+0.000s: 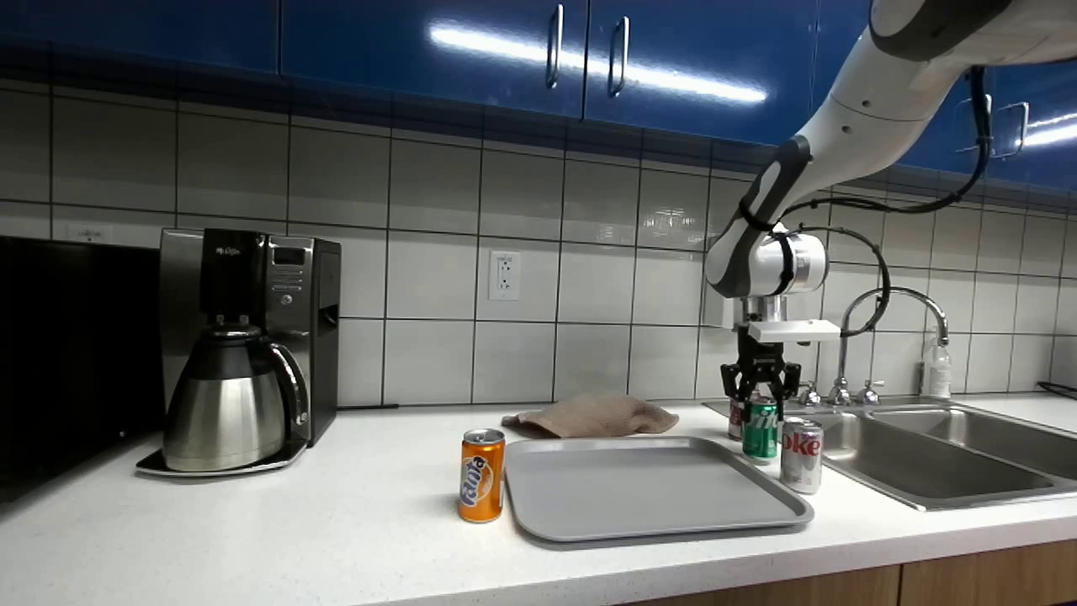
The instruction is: Remove the orange, grey and green cans from the tray
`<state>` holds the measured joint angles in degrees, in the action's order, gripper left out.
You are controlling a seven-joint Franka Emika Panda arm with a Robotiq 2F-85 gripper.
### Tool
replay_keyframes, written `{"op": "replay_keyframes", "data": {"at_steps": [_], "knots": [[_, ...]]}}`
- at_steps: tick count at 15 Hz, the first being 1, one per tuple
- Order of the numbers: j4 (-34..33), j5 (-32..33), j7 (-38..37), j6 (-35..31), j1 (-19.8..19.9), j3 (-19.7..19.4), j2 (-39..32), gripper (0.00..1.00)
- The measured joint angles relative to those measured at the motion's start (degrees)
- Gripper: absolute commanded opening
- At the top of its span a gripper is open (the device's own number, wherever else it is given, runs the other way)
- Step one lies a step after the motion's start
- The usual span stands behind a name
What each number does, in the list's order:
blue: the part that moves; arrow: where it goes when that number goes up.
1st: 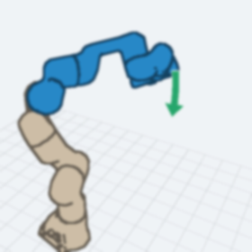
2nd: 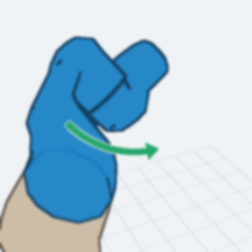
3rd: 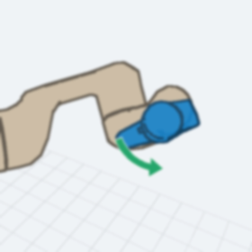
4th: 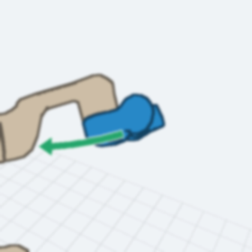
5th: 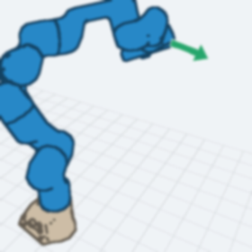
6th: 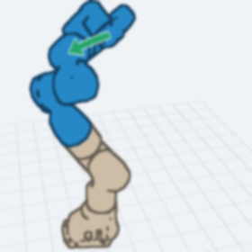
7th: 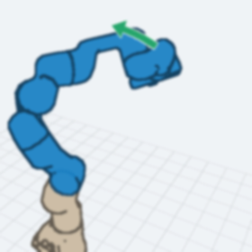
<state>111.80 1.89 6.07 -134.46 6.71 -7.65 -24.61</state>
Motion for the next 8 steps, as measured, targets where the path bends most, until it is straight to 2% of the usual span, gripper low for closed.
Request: {"op": "replay_keyframes", "data": {"at_steps": [8], "knots": [[-0.6, 0.0, 0.0, 0.0, 0.0, 0.0, -0.8, 0.38]]}}
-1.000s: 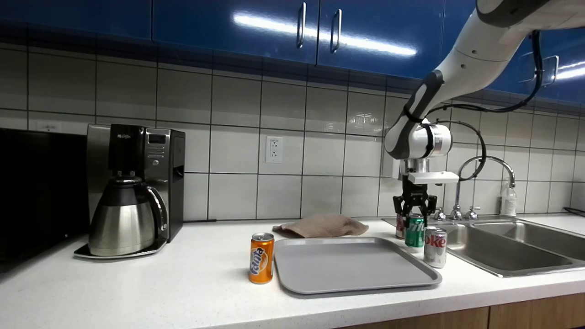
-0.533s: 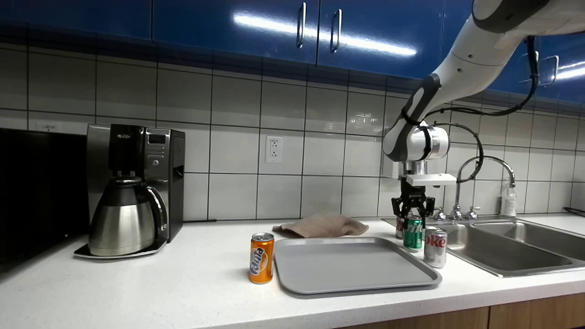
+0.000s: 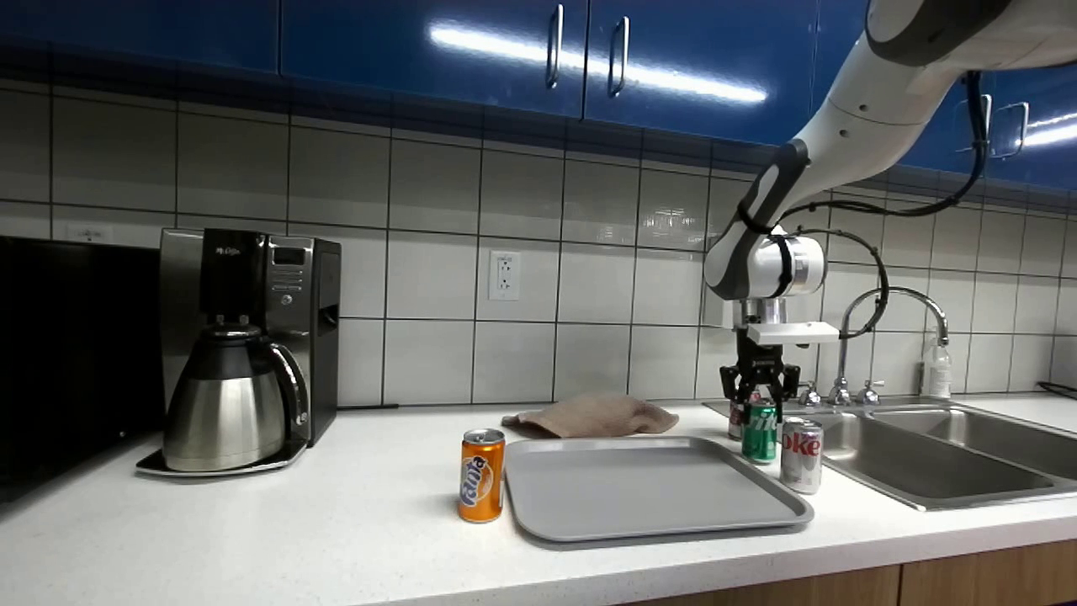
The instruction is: Remove the orange, grey and green cans from the tray
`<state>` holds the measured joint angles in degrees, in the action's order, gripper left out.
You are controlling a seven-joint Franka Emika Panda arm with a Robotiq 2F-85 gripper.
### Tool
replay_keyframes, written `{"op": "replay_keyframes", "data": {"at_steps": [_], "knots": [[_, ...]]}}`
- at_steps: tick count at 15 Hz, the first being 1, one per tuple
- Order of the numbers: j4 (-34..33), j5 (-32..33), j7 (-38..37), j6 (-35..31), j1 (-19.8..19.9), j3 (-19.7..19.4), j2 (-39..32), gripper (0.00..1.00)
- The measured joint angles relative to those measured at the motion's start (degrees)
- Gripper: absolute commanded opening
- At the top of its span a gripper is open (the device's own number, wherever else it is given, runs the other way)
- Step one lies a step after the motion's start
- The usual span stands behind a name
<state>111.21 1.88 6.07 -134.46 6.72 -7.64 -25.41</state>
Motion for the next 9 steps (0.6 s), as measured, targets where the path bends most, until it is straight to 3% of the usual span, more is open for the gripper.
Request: {"op": "replay_keyframes", "data": {"at_steps": [1, 2, 3, 5, 9], "knots": [[-0.1, 0.0, 0.0, 0.0, 0.0, 0.0, -0.1, 0.38], [-0.1, 0.0, 0.0, 0.0, 0.0, 0.0, -0.2, 0.79], [-0.1, 0.0, 0.0, 0.0, 0.0, 0.0, -0.3, 0.89], [-0.2, -0.1, 0.0, 0.0, 0.0, 0.0, -0.3, 0.99], [-0.8, -0.1, 0.0, 0.1, 0.1, 0.0, -0.1, 1.0]]}}
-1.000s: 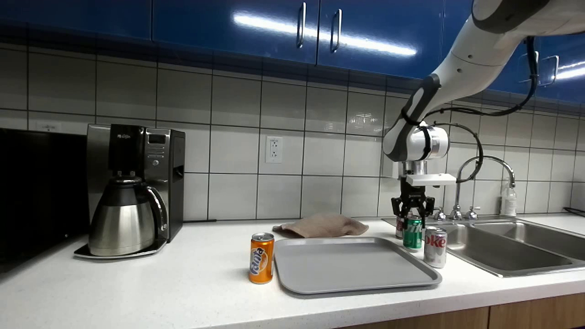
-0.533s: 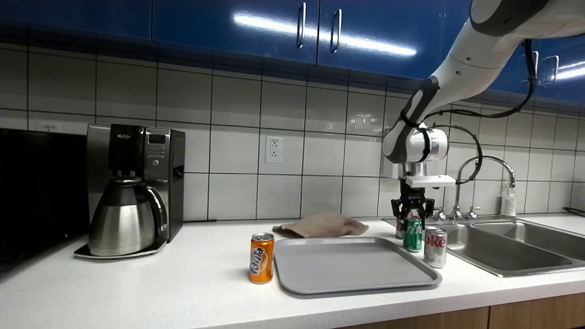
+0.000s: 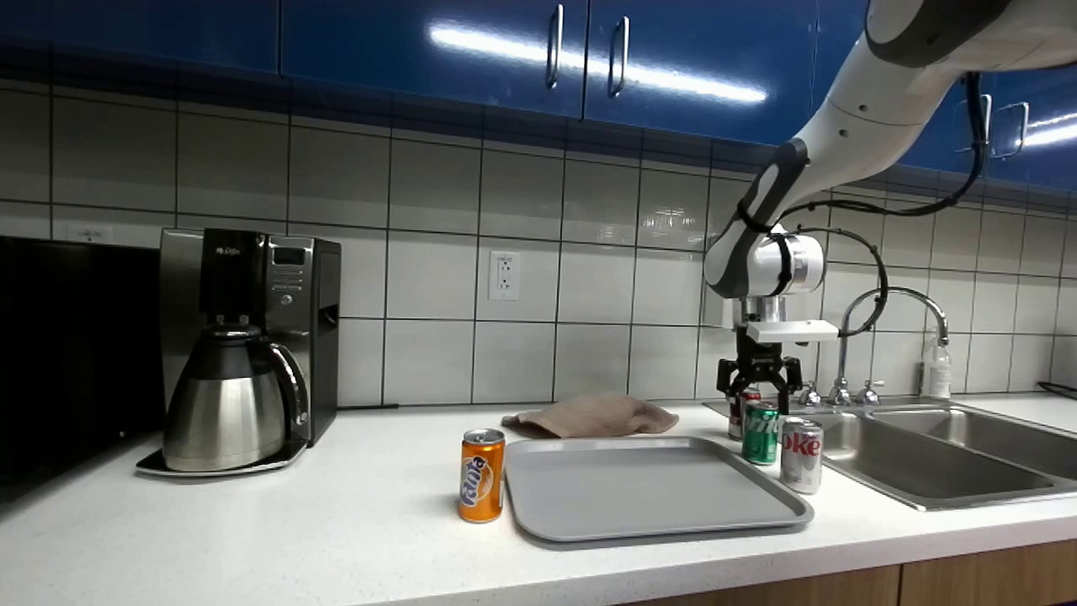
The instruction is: Remove the orange, grey and green cans from the tray
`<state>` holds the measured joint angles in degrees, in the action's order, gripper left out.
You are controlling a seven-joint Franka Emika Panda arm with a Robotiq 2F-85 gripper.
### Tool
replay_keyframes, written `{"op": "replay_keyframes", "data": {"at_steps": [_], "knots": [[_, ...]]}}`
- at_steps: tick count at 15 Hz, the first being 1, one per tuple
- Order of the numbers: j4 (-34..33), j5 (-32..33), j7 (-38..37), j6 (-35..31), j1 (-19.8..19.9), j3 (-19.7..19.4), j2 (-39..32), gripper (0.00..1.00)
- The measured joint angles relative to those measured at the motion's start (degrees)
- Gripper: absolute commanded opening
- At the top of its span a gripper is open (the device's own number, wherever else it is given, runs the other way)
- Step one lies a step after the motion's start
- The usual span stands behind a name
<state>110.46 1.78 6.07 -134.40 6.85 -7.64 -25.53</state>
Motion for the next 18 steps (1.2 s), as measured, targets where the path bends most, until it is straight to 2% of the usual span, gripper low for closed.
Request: {"op": "replay_keyframes", "data": {"at_steps": [11, 18], "knots": [[0.6, -0.3, 0.1, 0.1, 0.2, 0.0, 5.5, 1.0], [6.0, -0.1, 0.1, 0.0, 0.2, 0.0, 11.3, 1.0]]}}
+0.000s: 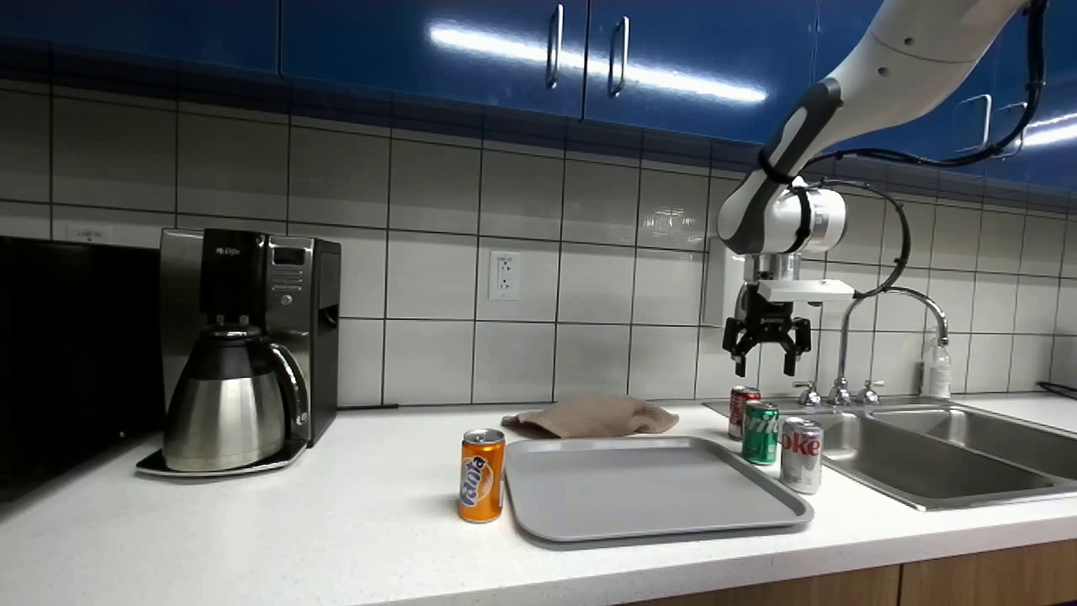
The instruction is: Remove the orange, grey and green cans from the tray
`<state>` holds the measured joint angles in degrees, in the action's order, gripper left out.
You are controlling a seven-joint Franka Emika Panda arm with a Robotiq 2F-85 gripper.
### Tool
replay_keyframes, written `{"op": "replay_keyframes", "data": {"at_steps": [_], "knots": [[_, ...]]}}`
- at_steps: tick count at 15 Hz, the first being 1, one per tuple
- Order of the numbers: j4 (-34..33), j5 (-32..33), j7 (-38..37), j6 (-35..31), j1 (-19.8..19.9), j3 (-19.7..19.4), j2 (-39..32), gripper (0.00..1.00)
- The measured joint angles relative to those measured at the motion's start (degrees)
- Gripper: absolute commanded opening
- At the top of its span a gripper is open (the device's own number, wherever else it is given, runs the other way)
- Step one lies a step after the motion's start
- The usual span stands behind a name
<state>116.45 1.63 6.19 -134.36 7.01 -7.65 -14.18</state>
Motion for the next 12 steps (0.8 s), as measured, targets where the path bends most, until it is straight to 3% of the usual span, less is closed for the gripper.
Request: {"op": "replay_keyframes", "data": {"at_steps": [12], "knots": [[12.6, 2.0, -0.1, 1.3, -1.1, 0.2, 11.7, 1.0]]}}
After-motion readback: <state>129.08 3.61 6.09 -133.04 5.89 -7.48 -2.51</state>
